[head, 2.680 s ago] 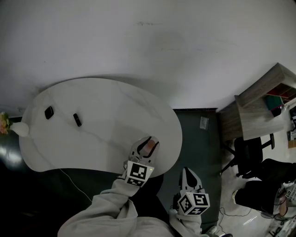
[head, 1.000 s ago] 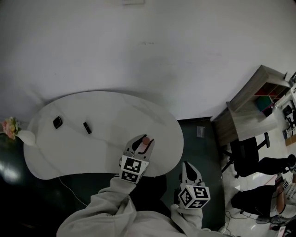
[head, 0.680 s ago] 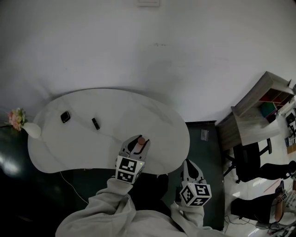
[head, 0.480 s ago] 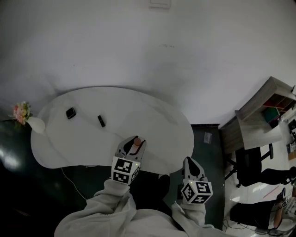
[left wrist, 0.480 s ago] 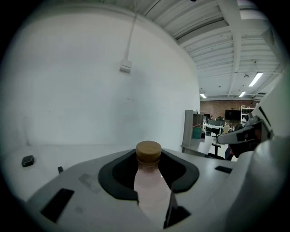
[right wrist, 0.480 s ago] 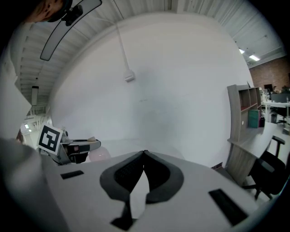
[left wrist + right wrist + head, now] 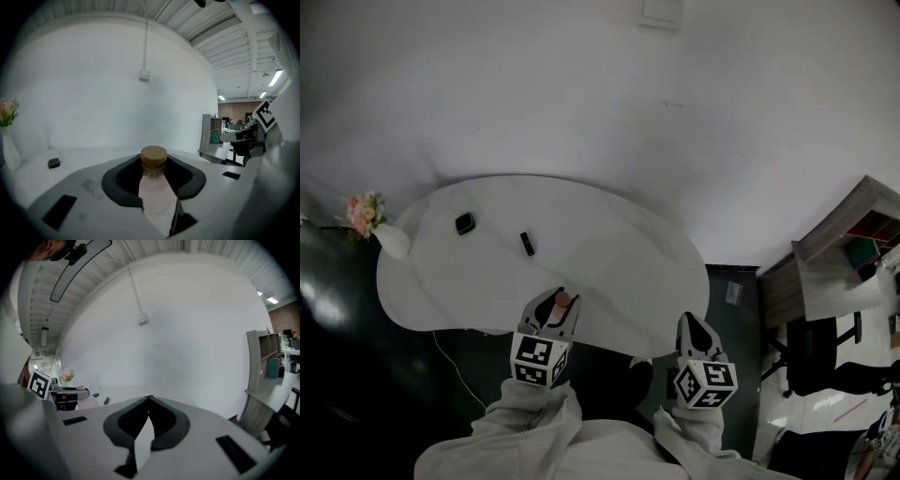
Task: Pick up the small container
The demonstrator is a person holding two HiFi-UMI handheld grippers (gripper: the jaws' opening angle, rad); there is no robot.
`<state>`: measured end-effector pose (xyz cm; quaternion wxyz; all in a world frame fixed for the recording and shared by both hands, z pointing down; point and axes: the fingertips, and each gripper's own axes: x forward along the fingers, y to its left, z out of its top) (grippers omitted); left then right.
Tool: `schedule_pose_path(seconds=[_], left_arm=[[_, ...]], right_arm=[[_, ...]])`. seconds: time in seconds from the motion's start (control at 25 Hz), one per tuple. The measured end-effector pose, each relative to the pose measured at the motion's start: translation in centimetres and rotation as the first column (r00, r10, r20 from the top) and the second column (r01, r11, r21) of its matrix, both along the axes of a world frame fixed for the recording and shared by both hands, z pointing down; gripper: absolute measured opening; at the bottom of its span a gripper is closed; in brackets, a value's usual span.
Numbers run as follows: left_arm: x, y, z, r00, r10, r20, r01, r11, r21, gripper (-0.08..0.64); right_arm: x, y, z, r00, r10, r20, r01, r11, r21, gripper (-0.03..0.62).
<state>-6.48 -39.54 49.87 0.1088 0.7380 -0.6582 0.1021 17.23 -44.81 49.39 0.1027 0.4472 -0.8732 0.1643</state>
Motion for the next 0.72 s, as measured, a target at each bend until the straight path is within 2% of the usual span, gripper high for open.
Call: schedule_pose_path(seconds=[0.44,0.72], left_arm=[[-0.5,1.5,0.4,1.000,-0.019,-0.018,0.019,1.000,-0.012,0.133],[0.5,0.9,0.5,1.000,0.014,-0.025,-0.015,1.000,-0.007,0.133]], right_arm=[[-0.9,-0.4,-0.6,1.000,-0.026,-0.013,0.026,0.999,0.025,0.054],[-0.3,0.0,-1.0,0.999,-0.009,-0.033,0.010,0.999,0.049,0.052]])
